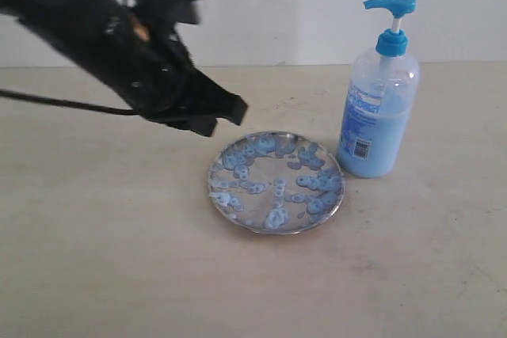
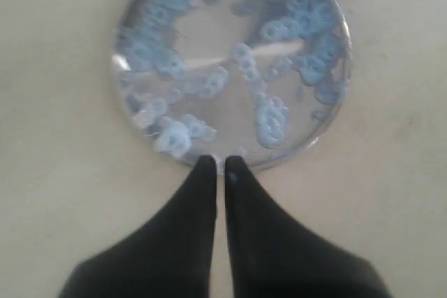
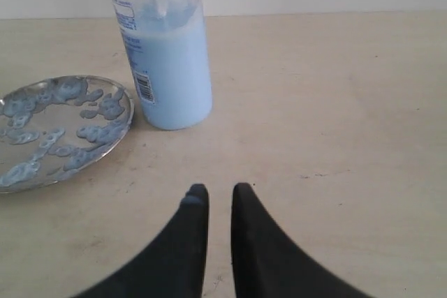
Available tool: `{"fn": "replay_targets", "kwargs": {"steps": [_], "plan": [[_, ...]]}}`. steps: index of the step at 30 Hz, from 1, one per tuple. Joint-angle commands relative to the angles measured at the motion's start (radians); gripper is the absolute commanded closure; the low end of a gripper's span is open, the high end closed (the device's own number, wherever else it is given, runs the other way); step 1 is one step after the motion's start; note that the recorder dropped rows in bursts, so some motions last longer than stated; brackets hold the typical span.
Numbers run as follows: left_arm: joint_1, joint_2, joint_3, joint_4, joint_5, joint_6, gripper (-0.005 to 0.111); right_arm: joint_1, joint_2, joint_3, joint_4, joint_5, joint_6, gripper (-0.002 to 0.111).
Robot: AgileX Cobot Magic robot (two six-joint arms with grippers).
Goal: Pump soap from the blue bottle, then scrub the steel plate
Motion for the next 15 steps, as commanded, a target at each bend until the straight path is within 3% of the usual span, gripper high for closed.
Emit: {"fn": "replay_targets", "kwargs": {"steps": [1,7,9,10,12,14,15], "plan": [[0.000,0.230,-0.245,-0.130,0.216,0.110,0.103,0.001,-0.002,0.000,-0.030,-0.036,-0.037,0.101],[-0.029,0.443,-0.496,-0.154,0.235,0.126,0.103,0.001,-0.002,0.000,-0.255,-0.212,-0.138,0.101],[-0.033,0.493,-0.543,-0.136,0.401,0.216,0.103,0.001,-0.002,0.000,-0.254,-0.183,-0.136,0.101],[-0.033,0.498,-0.551,-0.039,0.510,0.256,0.103,0.001,-0.002,0.000,-0.254,-0.169,-0.134,0.101],[-0.033,0.489,-0.551,0.156,0.510,0.206,0.103,0.001,-0.002,0.000,-0.254,-0.166,-0.134,0.101],[-0.033,0.492,-0.553,0.084,0.254,0.203,0.103,0.001,-0.002,0.000,-0.254,-0.166,-0.130,0.101],[-0.035,0.516,-0.553,-0.084,0.118,0.304,0.103,0.001,-0.002,0.000,-0.254,-0.166,-0.130,0.101]]}}
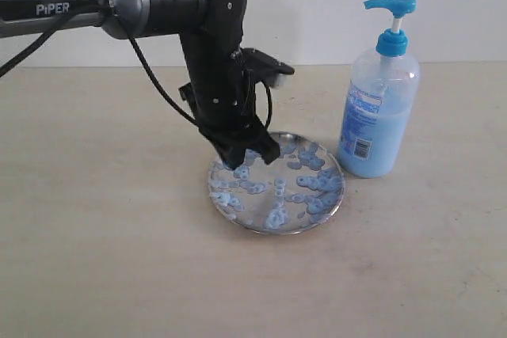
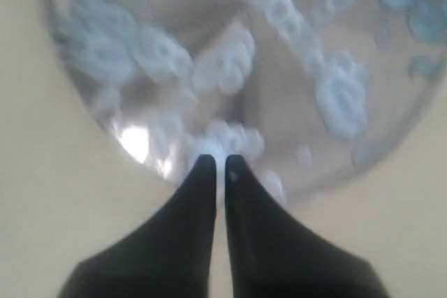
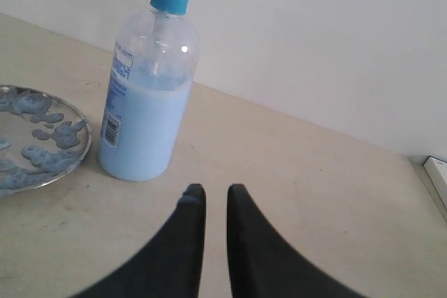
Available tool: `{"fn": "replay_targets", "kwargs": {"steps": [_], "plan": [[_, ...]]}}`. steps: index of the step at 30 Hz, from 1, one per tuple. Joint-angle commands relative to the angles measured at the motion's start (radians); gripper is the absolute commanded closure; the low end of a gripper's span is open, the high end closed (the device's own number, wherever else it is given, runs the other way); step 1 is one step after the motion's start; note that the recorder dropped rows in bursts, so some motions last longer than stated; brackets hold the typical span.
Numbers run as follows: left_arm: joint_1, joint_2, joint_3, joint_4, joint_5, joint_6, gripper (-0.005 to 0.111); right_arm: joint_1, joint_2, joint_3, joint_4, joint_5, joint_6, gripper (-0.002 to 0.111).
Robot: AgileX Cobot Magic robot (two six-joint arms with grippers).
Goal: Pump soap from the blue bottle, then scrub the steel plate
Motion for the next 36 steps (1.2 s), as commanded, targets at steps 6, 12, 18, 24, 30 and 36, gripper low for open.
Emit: {"fn": "replay_targets", "kwargs": {"steps": [6,12,18,24,30,36], "plan": [[-0.010,0.105,-0.011,-0.242,-0.029,0.361,0.103,0.001,-0.002,0.000,-0.007,0.003,0.000,0.101],[-0.002,0.032,-0.011,0.038,-0.419,0.076,0.103,0.001,-0.002,0.000,-0.007,0.003,0.003,0.101],[-0.006,0.092,-0.011,-0.449,-0.358,0.556,0.103,0.001,-0.002,0.000,-0.007,0.003,0.003,0.101],[0.014,0.065,-0.011,0.033,-0.199,0.172,0.103,0.001,-0.002,0.000,-0.007,0.003,0.003,0.101],[0.017,0.068,-0.011,-0.510,-0.522,0.575,0.103,0.001,-0.002,0.000,-0.007,-0.008,0.003,0.101],[0.025,0.059,-0.011,-0.381,-0.142,0.633,0.103,0.001,-0.002,0.000,-0.007,-0.012,0.003,0.101]]}}
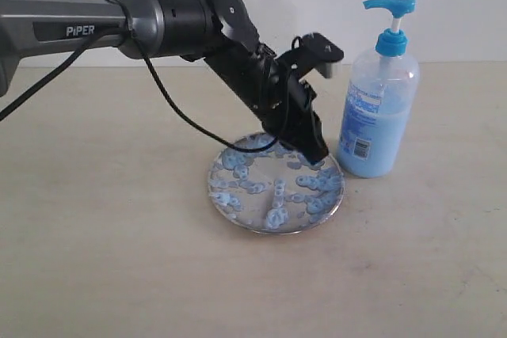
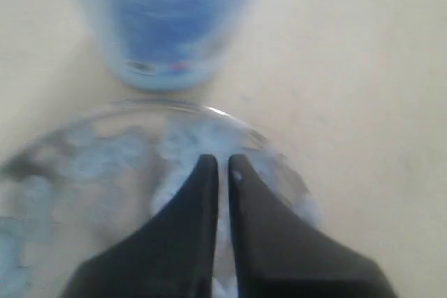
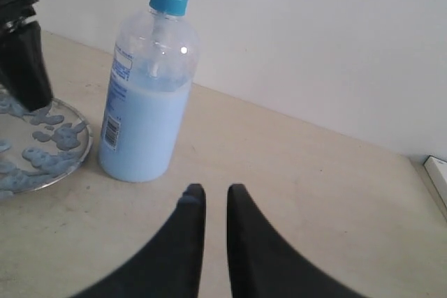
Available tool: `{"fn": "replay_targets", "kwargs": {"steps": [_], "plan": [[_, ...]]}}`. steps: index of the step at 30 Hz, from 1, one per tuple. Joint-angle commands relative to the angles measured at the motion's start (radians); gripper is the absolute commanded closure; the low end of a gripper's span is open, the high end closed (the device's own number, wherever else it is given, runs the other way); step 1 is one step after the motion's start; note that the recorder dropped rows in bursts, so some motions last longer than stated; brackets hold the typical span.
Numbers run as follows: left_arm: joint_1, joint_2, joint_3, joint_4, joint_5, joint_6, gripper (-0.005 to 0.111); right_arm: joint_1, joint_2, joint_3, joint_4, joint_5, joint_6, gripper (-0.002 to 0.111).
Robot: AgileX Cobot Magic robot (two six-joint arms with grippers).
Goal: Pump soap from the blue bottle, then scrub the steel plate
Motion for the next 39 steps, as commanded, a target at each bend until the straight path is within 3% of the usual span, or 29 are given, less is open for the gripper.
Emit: {"fn": "replay_targets", "kwargs": {"steps": [1,3,4,5,7,9,11,14,17,19,22,24,28,30,33,39], "plan": [[0.005,-0.021,0.001,0.296,0.123,-0.167,0.103,0.001,-0.002,0.000,-0.005,-0.012,-0.003,0.101],[0.005,-0.032,0.001,0.488,-0.017,-0.382,0.103,0.001,-0.002,0.000,-0.005,-0.012,-0.003,0.101],[0.005,-0.033,0.001,0.511,-0.091,-0.477,0.103,0.001,-0.002,0.000,-0.005,-0.012,-0.003,0.101],[0.005,-0.033,0.001,0.485,-0.180,-0.512,0.103,0.001,-0.002,0.000,-0.005,-0.012,-0.003,0.101],[0.005,-0.024,0.001,0.313,-0.257,-0.419,0.103,0.001,-0.002,0.000,-0.005,-0.012,-0.003,0.101],[-0.001,-0.014,0.001,0.150,-0.132,-0.177,0.103,0.001,-0.002,0.000,-0.005,-0.012,-0.003,0.101],[-0.001,-0.009,0.001,0.154,0.106,-0.062,0.103,0.001,-0.002,0.000,-0.005,-0.012,-0.003,0.101],[0.004,-0.017,0.016,0.352,0.285,-0.214,0.103,0.001,-0.002,0.000,-0.005,-0.012,-0.003,0.101],[0.026,-0.060,0.036,0.493,0.246,-0.382,0.103,0.001,-0.002,0.000,-0.005,-0.012,-0.003,0.101],[0.049,-0.131,0.063,0.459,0.171,-0.475,0.103,0.001,-0.002,0.000,-0.005,-0.012,-0.003,0.101],[0.060,-0.288,0.186,0.310,-0.055,-0.486,0.103,0.001,-0.002,0.000,-0.005,-0.012,-0.003,0.101],[0.049,-0.443,0.338,0.180,-0.318,-0.454,0.103,0.001,-0.002,0.000,-0.005,-0.012,-0.003,0.101],[-0.046,-0.745,0.686,-0.040,-0.851,-0.269,0.103,0.001,-0.002,0.000,-0.005,-0.012,-0.003,0.101],[-0.083,-0.840,0.823,-0.044,-0.999,-0.251,0.103,0.001,-0.002,0.000,-0.005,-0.012,-0.003,0.101],[-0.096,-0.948,0.976,-0.044,-1.016,-0.257,0.103,0.001,-0.002,0.000,-0.005,-0.012,-0.003,0.101],[-0.081,-1.089,1.139,-0.054,-0.952,-0.262,0.103,0.001,-0.002,0.000,-0.005,-0.012,-0.003,0.101]]}}
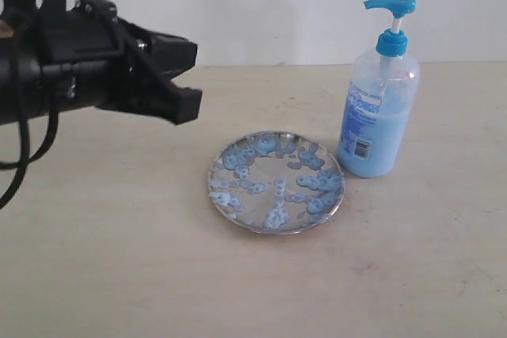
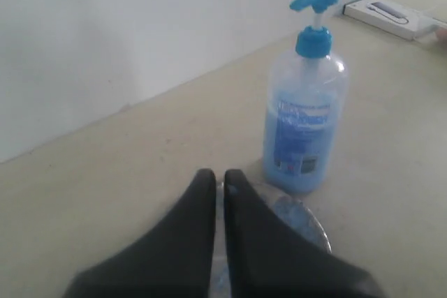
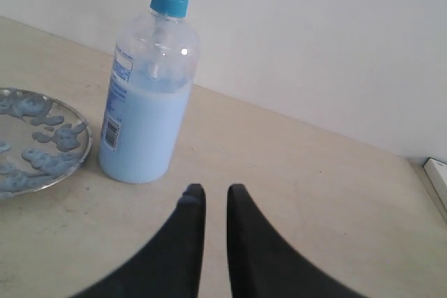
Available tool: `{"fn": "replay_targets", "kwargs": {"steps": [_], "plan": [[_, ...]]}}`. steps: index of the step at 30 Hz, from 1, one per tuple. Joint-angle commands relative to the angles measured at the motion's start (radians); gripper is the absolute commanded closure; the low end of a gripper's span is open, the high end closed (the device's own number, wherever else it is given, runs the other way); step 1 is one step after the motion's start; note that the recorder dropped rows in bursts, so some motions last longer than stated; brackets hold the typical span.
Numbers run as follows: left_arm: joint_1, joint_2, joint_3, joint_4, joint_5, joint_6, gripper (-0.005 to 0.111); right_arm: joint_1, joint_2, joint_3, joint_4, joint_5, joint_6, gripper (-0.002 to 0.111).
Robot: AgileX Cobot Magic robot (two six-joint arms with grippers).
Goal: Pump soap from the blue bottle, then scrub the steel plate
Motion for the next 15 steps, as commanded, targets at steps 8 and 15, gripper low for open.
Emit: {"fn": "replay_targets", "kwargs": {"steps": [8,15], "plan": [[0.278,-0.474,0.465,0.121,-0.329,0.039,0.103,0.003,-0.002,0.000,0.000,-0.002,-0.003,0.101],[0.783,-0.968,0.474,0.344,0.318,0.058,0.103,0.001,-0.002,0.000,0.000,-0.002,-0.003,0.101]]}}
